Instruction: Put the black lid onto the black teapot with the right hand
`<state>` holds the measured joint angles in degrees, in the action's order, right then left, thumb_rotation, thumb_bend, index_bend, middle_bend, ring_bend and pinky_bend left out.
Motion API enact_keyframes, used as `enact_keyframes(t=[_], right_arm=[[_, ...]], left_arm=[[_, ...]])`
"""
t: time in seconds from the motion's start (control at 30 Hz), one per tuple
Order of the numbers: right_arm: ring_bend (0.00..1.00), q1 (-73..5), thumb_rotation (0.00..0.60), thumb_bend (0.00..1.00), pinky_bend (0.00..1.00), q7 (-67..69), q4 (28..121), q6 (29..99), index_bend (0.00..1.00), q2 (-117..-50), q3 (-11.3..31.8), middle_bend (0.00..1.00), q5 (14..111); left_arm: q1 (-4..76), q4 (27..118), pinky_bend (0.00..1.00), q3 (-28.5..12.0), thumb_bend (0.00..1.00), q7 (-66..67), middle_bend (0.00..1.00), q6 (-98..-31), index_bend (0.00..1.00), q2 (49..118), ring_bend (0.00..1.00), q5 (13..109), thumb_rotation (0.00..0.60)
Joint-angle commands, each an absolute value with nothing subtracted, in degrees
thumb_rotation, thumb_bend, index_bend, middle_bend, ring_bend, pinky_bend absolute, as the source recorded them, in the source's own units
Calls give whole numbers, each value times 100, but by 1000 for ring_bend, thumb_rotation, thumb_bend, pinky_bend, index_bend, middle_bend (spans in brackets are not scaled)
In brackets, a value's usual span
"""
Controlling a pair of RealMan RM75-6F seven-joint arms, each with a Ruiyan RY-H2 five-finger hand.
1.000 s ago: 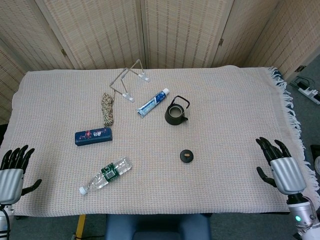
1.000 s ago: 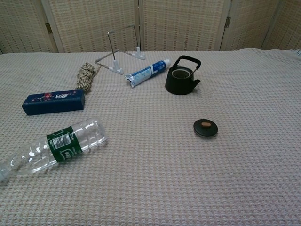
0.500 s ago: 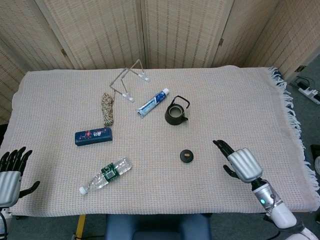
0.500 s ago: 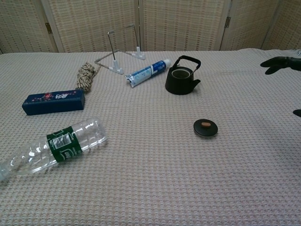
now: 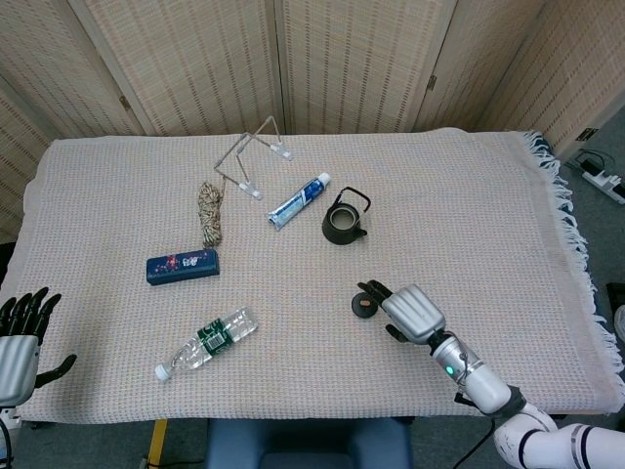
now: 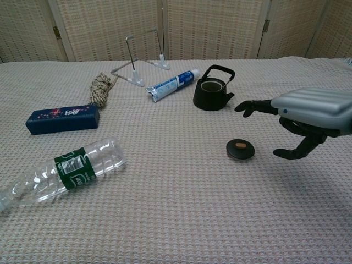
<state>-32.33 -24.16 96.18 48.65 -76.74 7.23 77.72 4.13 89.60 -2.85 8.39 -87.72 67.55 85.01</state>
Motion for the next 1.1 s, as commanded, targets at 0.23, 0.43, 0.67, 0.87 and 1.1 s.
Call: enact_keyframes(t=[0.23, 0.43, 0.67, 0.87, 1.1], right_arm=[[809, -3704, 600, 375, 799, -2803, 9128, 4550, 142, -8200, 789, 194, 7152], [811, -3890, 600, 375, 799, -2971, 8894, 4519, 158, -8427, 691, 208, 7026], [811, -3934, 600, 375, 799, -3039, 8927, 4621, 172, -8415, 562, 212, 6932], [811, -3980, 600, 375, 799, -3081, 8839, 4664, 195, -8449, 474, 216, 6834], [819, -4042, 600, 374, 799, -3171, 8634, 4721, 233, -8592, 388, 238, 6751]], left_arm=[[387, 8942, 0, -285, 160, 766, 0, -8783, 88, 6748, 1, 8490, 600], [374, 8926, 0, -289, 161, 713, 0, -8809, 88, 6740, 2, 8512, 600], [350, 8886, 0, -288, 160, 665, 0, -8800, 86, 6742, 3, 8474, 600], [361, 8894, 0, -282, 160, 667, 0, -8794, 78, 6744, 4, 8516, 600], [347, 8893, 0, -277, 160, 654, 0, -8799, 78, 6750, 4, 8516, 600]])
